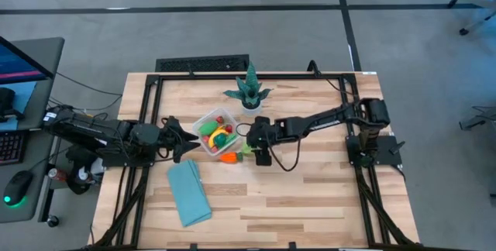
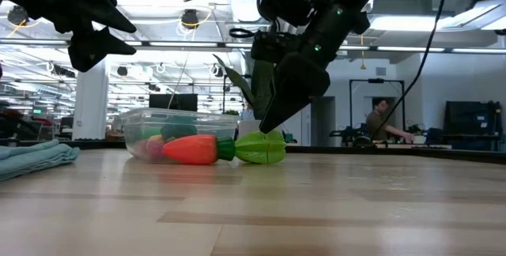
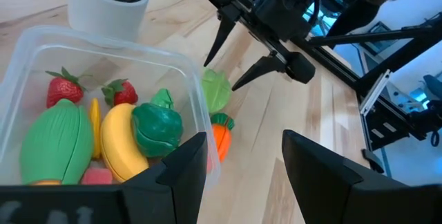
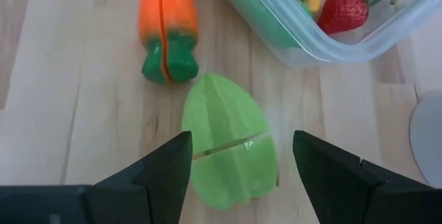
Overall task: Pick and placing Produce into tupperware
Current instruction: Put the green star fruit into the transparent container
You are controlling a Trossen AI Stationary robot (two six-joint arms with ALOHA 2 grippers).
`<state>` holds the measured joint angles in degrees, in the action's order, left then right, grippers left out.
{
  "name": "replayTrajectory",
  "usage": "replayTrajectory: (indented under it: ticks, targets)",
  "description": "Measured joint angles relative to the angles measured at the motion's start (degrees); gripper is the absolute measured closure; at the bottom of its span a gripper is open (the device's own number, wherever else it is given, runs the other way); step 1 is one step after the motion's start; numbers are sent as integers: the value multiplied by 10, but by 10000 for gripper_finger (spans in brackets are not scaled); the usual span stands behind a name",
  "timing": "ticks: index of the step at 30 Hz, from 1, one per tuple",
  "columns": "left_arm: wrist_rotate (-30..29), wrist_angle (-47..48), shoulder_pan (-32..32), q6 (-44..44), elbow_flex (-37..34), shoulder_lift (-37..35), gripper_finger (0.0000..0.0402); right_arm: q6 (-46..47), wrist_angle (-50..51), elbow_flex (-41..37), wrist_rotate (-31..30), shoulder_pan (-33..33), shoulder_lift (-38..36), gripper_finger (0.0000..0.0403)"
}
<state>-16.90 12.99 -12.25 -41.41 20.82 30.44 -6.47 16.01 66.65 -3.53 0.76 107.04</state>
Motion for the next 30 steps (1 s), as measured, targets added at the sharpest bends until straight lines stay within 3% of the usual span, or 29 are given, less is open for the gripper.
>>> replayTrajectory:
  ticks: [5,9,19,30]
  targets:
    - [0,0,0,0,0,0,223,0,0,0,54,-10,0,158]
    - [0,0,0,0,0,0,223,-14,1,0,60,-1,0,158]
    - [-1,0,0,1,0,0,223,-55,-1,-4,-22,27,0,158]
    - [-4,0,0,2,0,0,223,-58,-5,-16,-66,38,0,158]
